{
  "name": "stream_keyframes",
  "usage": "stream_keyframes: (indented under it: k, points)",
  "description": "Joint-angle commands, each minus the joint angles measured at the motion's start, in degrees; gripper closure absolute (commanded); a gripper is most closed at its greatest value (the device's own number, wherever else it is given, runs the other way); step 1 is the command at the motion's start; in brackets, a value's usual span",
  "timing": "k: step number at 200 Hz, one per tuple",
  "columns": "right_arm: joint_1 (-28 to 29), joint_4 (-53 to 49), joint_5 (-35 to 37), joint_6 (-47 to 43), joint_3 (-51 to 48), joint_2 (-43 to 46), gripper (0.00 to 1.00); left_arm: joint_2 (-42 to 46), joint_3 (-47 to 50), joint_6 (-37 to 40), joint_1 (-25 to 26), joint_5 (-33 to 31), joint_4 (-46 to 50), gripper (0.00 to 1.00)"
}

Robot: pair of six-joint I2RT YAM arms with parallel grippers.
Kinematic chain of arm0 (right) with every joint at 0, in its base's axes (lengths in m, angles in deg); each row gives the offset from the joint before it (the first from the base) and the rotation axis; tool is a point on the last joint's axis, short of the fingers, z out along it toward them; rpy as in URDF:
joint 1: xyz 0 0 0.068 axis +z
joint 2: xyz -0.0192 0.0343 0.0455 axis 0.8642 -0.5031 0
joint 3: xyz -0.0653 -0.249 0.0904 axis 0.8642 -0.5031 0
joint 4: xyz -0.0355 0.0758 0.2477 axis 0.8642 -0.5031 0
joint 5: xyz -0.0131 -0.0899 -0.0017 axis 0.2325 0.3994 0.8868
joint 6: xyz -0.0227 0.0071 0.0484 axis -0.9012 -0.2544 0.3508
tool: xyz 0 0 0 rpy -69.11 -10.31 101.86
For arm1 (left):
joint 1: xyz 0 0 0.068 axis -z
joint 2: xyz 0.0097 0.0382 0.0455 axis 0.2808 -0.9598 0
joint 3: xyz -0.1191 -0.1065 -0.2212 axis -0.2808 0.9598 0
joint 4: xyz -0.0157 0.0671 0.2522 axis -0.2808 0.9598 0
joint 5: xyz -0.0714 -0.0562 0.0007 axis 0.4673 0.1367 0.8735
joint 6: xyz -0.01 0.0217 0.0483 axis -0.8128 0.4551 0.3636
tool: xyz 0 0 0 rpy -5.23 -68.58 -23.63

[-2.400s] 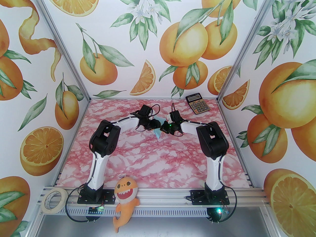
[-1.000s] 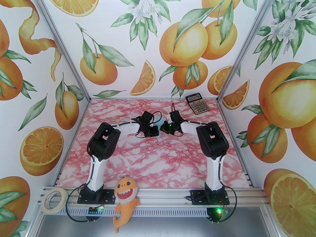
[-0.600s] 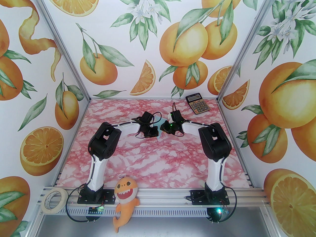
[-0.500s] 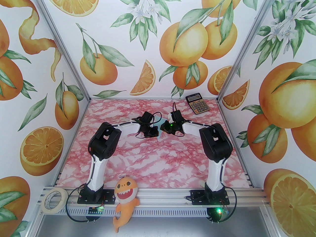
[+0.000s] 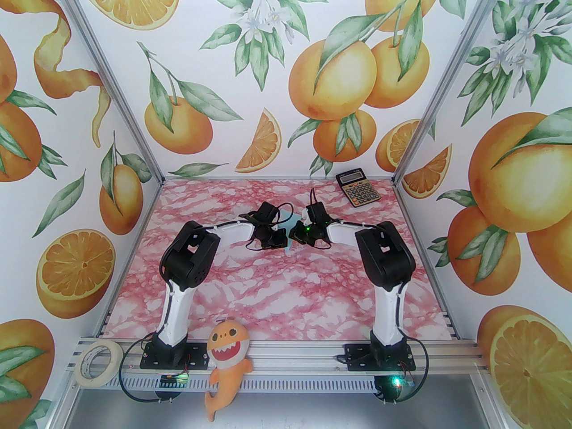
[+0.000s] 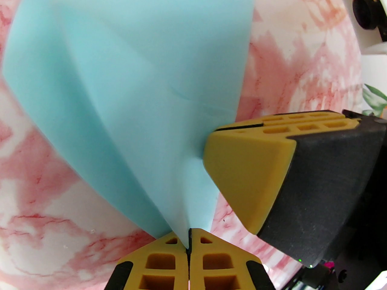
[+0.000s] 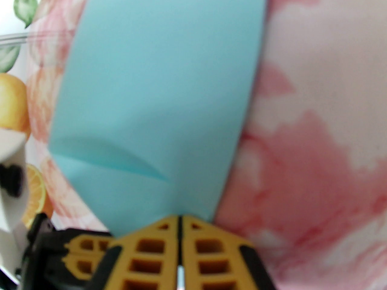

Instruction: Fold a paper plane with a square sheet of paper (fold left side to right side)

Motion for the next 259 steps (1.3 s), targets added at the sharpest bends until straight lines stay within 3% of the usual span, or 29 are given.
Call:
stream_keyframes:
  k: [1,36,59,171,259]
  points:
    - [0.04,-1.5,1.81,-0.56,0.69,-2.31,0.95,-0.46,-2.12,0.28,0.24,-0.1,0.86,0.89]
    - [-0.06,-2.79,2.57,-1.56,0.52,-2.3,0.97,0.41,-3.37,1.53,-0.87,-0.76,1.84,0.71]
    - [-0.05,-2.87,2.42,-1.58,0.53,-2.33,0.98,0.41,-3.89,1.64,-2.75,-0.03,0.89,0.68]
    - [-0.05,-3.06,2.0,-1.76,0.42,-2.68,0.98,-5.3,-13.21,3.66,-5.7,2.9,0.92,0.72]
    - [-0.1,-3.06,1.99,-1.61,0.6,-2.86,0.98,-0.86,-8.1,5.18,-7.81,-3.64,2.99,0.63]
